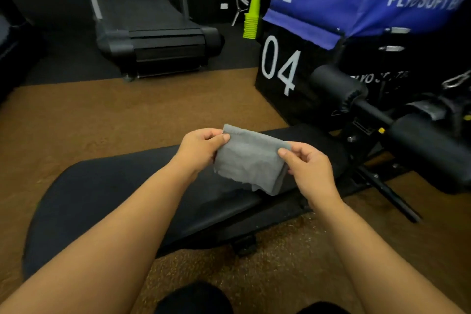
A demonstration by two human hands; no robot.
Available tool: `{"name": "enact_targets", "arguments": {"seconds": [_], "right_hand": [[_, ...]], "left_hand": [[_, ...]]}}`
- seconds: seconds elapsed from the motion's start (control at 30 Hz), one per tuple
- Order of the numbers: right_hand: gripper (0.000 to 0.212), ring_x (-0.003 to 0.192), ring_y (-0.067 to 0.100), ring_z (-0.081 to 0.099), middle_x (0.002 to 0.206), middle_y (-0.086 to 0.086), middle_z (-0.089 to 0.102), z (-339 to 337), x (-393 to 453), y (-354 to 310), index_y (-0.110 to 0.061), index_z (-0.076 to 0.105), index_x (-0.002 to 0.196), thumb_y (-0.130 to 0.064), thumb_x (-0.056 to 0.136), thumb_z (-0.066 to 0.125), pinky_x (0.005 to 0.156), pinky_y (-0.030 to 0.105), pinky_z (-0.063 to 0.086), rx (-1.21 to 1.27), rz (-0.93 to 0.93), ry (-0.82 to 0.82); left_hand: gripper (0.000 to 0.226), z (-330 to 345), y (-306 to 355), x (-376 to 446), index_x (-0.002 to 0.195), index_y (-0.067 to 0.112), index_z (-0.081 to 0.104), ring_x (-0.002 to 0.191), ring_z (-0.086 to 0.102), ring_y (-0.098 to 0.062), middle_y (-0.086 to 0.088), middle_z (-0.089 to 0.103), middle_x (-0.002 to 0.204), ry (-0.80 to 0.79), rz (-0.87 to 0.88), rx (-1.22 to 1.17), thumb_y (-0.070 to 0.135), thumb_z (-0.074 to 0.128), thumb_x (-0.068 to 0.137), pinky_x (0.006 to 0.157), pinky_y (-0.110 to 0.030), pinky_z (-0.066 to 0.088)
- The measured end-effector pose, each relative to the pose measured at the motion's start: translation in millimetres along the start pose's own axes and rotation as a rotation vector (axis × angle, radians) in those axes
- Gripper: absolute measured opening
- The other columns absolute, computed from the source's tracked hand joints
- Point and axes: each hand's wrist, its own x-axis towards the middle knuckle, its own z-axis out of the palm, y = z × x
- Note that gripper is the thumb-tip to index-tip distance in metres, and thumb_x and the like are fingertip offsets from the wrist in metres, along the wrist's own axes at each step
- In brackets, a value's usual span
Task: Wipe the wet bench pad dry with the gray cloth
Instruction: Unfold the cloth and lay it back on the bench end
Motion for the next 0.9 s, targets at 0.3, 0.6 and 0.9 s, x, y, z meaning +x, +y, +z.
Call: {"name": "enact_targets", "arguments": {"seconds": [0.3, 0.6, 0.9], "right_hand": [[0.01, 0.079, -0.004, 0.062, 0.084, -0.016, 0.07, -73, 24, 18, -0.032, 0.07, 0.094, -0.031, 0.085, 0.066, 0.069, 0.02, 0.051, -0.153, -0.007, 0.215], [0.011, 0.085, -0.003, 0.059, 0.087, -0.02, 0.066, -165, 20, 32, -0.036, 0.069, 0.09, -0.042, 0.084, 0.063, 0.066, 0.013, 0.044, -0.443, -0.017, 0.542], [0.015, 0.098, 0.012, 0.051, 0.095, -0.014, 0.058, -238, 30, 35, -0.036, 0.07, 0.089, -0.047, 0.083, 0.062, 0.085, 0.038, 0.043, -0.693, 0.038, 0.908]], "left_hand": [[0.012, 81, 31, 77, 0.096, 0.023, 0.072, 0.092, 0.067, -0.02, -0.004, 0.072, 0.098, -0.306, 0.036, 0.19, 0.024, 0.063, 0.089, 0.078, -0.036, 0.057], [0.01, 210, 61, 105, 0.095, 0.021, 0.071, 0.085, 0.064, -0.016, -0.004, 0.072, 0.095, -0.56, 0.169, 0.267, 0.021, 0.063, 0.089, 0.075, -0.026, 0.053], [0.019, 314, 83, 124, 0.102, 0.023, 0.072, 0.098, 0.061, -0.009, 0.006, 0.069, 0.104, -0.715, 0.319, 0.344, 0.031, 0.067, 0.085, 0.079, -0.022, 0.047]]}}
